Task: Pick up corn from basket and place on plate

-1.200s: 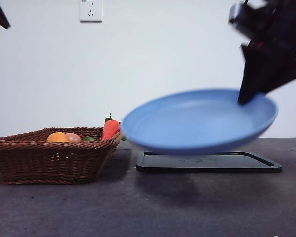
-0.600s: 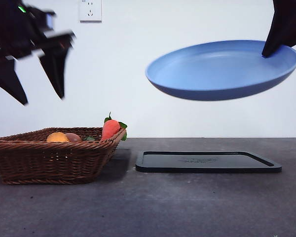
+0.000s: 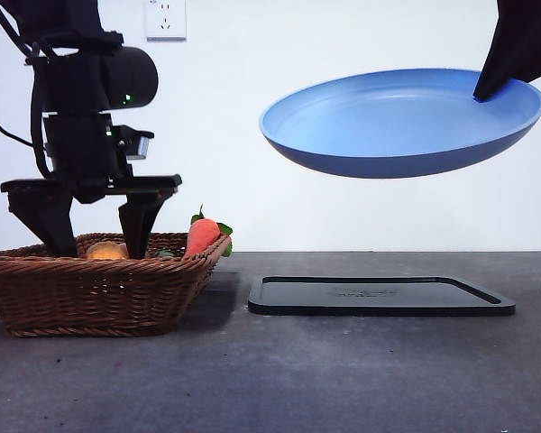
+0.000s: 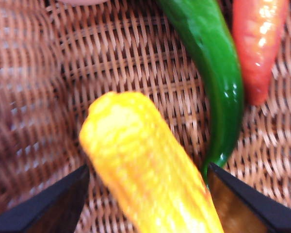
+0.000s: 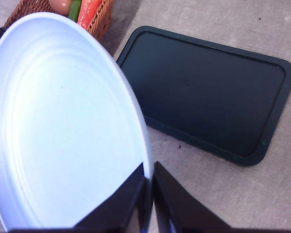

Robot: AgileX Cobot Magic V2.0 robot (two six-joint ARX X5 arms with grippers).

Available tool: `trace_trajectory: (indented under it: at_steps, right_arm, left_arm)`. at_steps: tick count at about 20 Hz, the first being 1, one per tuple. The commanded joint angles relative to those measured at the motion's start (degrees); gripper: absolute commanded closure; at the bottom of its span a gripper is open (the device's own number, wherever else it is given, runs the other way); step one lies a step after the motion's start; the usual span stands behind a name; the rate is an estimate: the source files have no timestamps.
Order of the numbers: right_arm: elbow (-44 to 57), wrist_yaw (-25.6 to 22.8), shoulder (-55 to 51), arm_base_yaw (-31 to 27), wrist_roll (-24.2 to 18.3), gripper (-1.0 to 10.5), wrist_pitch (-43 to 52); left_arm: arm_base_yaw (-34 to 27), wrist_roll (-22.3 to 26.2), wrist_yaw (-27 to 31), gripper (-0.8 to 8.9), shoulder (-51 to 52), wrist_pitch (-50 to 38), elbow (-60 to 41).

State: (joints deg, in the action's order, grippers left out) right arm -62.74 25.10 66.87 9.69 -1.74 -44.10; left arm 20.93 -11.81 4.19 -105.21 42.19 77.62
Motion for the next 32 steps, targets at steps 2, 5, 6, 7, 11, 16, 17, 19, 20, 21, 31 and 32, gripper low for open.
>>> trace_trajectory:
  at_steps: [2, 5, 6, 7, 11, 16, 17, 19, 20, 21, 31, 32]
  right_arm:
    - [-1.09, 0.42, 0.35, 0.13, -0.50, 9.4, 0.96]
    - [-1.09, 0.42, 0.35, 0.13, -0.59, 9.4, 0.98]
    - [-1.09, 0.42, 0.35, 0.13, -0.61, 9.4, 0.98]
    - [-1.09, 0.42, 0.35, 0.13, -0.59, 9.4, 0.98]
    - [-1.09, 0.39, 0.50, 0.13, -0.17, 9.4, 1.20]
    - [-1.07, 2.84, 6.16, 0.26, 3.43, 9.4, 3.04]
    - [-1.07, 4.87, 8.63, 0.35, 4.98, 9.4, 4.50]
    - [-1.07, 7.85, 14.43, 1.25, 9.81, 9.4, 9.44]
    - [-1.07, 9.35, 16.65, 2.05, 11.93, 9.4, 11.65]
    - [-1.07, 10.97, 18.64, 2.73, 13.46, 9.4, 13.25]
    - [-1.07, 12.87, 21.46, 3.93, 15.28, 9.4, 13.81]
    - [-1.07, 12.87, 21.46, 3.93, 15.28, 9.4, 13.79]
  left_arm:
    - [0.39, -1.79, -0.31, 5.01, -3.10, 0.39, 1.31]
    - [0.48, -3.78, -0.33, 6.10, -3.10, 0.22, 1.33]
    - [0.48, -3.96, -0.33, 6.23, -3.04, 0.22, 1.40]
    - [0.48, -4.24, -0.33, 6.24, -2.80, 0.46, 1.44]
    - [0.46, -5.27, -1.62, 6.25, 2.10, 0.66, 1.51]
    - [1.73, -5.62, -8.81, 6.25, 17.35, -0.15, 1.51]
    - [2.93, -5.88, -11.85, 6.25, 19.85, -1.16, 1.51]
    - [6.67, -6.60, -17.75, 6.24, 22.69, -5.11, 1.51]
    - [8.72, -6.91, -18.93, 6.24, 22.73, -6.80, 1.51]
    - [10.91, -6.88, -19.15, 6.24, 22.29, -8.02, 1.51]
    - [20.22, -0.04, -18.27, 6.24, 8.79, -11.04, 1.51]
    - [20.37, 0.00, -18.27, 6.21, 7.87, -11.08, 1.51]
